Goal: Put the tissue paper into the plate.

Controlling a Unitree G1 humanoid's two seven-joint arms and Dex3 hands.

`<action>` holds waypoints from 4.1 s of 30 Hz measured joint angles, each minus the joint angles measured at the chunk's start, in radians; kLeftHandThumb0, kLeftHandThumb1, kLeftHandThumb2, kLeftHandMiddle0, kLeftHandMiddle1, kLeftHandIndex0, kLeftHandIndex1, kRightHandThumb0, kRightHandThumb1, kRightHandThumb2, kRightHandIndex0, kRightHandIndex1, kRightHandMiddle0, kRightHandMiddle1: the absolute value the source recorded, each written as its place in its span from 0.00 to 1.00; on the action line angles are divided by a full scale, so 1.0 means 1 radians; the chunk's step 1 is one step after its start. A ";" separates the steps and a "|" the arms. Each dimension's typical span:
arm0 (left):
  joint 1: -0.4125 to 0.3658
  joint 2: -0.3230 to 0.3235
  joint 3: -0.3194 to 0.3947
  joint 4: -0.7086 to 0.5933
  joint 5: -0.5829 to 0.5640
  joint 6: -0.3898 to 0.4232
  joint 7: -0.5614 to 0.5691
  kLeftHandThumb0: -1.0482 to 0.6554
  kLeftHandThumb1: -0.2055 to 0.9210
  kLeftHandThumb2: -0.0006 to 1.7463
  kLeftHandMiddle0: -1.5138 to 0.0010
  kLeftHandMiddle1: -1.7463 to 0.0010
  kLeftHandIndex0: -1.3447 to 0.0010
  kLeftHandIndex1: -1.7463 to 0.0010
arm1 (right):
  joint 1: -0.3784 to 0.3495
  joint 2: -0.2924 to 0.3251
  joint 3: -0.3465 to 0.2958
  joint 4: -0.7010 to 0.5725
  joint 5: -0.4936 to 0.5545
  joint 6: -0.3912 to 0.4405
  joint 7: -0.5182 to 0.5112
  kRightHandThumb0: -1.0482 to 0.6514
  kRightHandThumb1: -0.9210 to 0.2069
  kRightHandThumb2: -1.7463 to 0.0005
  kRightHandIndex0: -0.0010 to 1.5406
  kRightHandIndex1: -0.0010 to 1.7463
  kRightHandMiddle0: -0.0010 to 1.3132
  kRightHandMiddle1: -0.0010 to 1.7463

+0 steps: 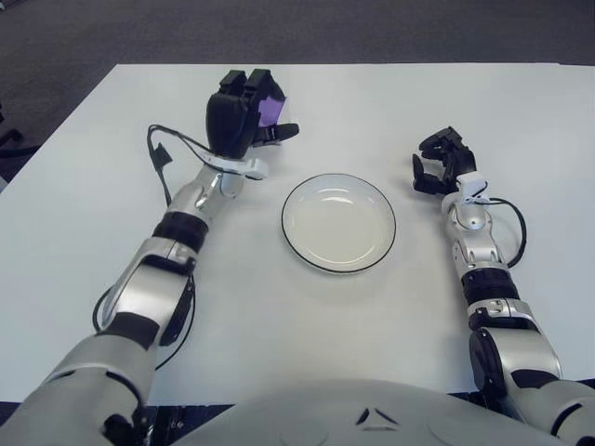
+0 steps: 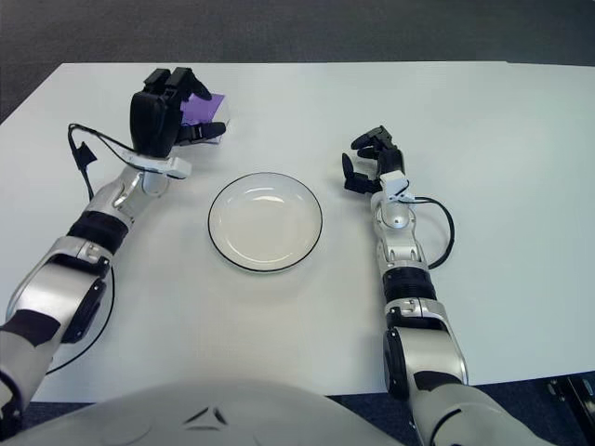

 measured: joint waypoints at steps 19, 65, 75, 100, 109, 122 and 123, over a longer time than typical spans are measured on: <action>-0.163 0.038 -0.137 0.243 0.057 0.085 0.040 0.22 1.00 0.25 0.68 0.99 0.72 0.83 | -0.002 -0.004 0.009 0.001 -0.002 -0.008 -0.003 0.39 0.19 0.59 0.50 0.96 0.33 0.93; -0.264 0.023 -0.059 0.504 -0.323 0.006 -0.833 0.09 1.00 0.66 0.75 1.00 0.78 0.97 | 0.009 -0.012 0.025 -0.023 -0.019 -0.010 -0.011 0.39 0.19 0.60 0.49 0.96 0.33 0.93; -0.254 0.054 -0.036 0.480 -0.392 -0.092 -0.988 0.09 1.00 0.66 0.70 0.99 0.76 0.97 | 0.015 -0.014 0.027 -0.035 -0.020 -0.010 -0.011 0.39 0.19 0.60 0.48 0.96 0.33 0.93; 0.140 0.291 -0.034 -0.207 -0.191 -0.231 -0.887 0.03 1.00 0.76 0.33 0.97 0.65 0.98 | 0.038 -0.025 0.045 -0.076 -0.041 0.008 0.001 0.39 0.14 0.67 0.47 0.94 0.33 0.90; 0.218 0.320 -0.026 -0.371 -0.143 -0.132 -0.877 0.02 1.00 0.77 0.47 1.00 0.67 0.99 | 0.044 -0.029 0.046 -0.082 -0.042 0.020 0.009 0.40 0.12 0.68 0.47 0.93 0.33 0.90; 0.225 0.304 -0.032 -0.406 -0.058 -0.051 -0.807 0.04 1.00 0.73 0.64 1.00 0.67 0.99 | 0.044 -0.029 0.047 -0.084 -0.044 0.020 0.011 0.40 0.12 0.69 0.47 0.93 0.33 0.90; 0.225 0.303 -0.033 -0.405 -0.053 -0.051 -0.794 0.04 1.00 0.73 0.65 1.00 0.67 0.99 | 0.044 -0.029 0.047 -0.084 -0.044 0.020 0.011 0.40 0.12 0.69 0.46 0.93 0.33 0.90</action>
